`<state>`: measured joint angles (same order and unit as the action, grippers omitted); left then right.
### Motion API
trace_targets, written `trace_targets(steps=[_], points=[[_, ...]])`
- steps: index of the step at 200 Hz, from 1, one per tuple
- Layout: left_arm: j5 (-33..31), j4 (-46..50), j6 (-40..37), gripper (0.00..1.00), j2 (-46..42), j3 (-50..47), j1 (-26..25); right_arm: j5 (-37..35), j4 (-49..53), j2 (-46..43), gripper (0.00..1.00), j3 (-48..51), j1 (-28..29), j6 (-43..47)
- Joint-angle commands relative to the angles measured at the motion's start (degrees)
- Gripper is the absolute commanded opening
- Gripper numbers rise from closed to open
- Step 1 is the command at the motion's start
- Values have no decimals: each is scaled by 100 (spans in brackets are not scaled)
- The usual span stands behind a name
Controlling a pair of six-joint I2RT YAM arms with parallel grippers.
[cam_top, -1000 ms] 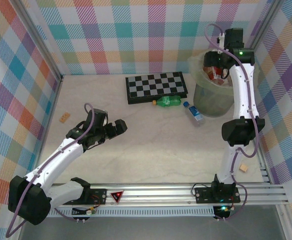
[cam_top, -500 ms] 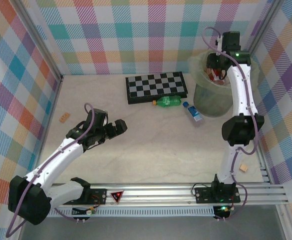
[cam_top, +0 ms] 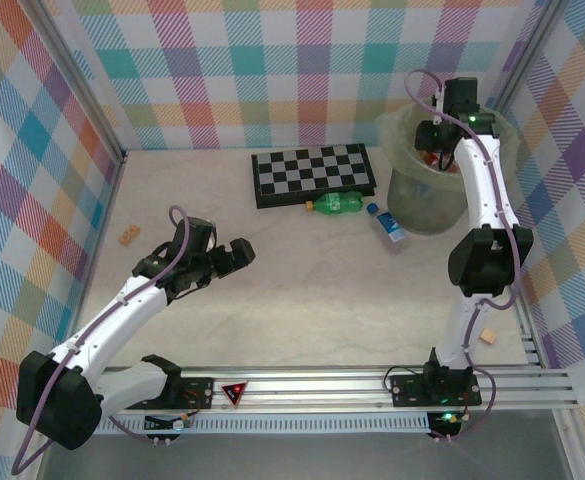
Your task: Put the plastic bottles in the bin
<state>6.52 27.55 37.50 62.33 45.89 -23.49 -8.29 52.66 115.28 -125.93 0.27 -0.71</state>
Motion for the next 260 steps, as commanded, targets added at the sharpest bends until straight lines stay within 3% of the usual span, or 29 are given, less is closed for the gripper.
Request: trace_targets(steps=[1, 45, 109, 165, 203, 260], points=[[56, -108, -24, 100, 8, -65, 59, 259, 680, 132, 51, -606, 4, -58], [77, -174, -10, 100, 24, -81, 55, 298, 994, -32, 67, -1302, 7, 47], [114, -232, -5, 100, 110, -85, 55, 304, 927, -915, 75, -451, 485, 326], [97, -186, -83, 100, 56, -103, 55, -210, 375, -1957, 76, 1189, 1490, 558], [142, -287, -101, 100, 87, -120, 55, -686, -269, -2525, 76, 2830, 2121, 594], [206, -394, -143, 100, 209, -113, 55, -1540, -1246, -2506, 79, 4729, 2311, 983]])
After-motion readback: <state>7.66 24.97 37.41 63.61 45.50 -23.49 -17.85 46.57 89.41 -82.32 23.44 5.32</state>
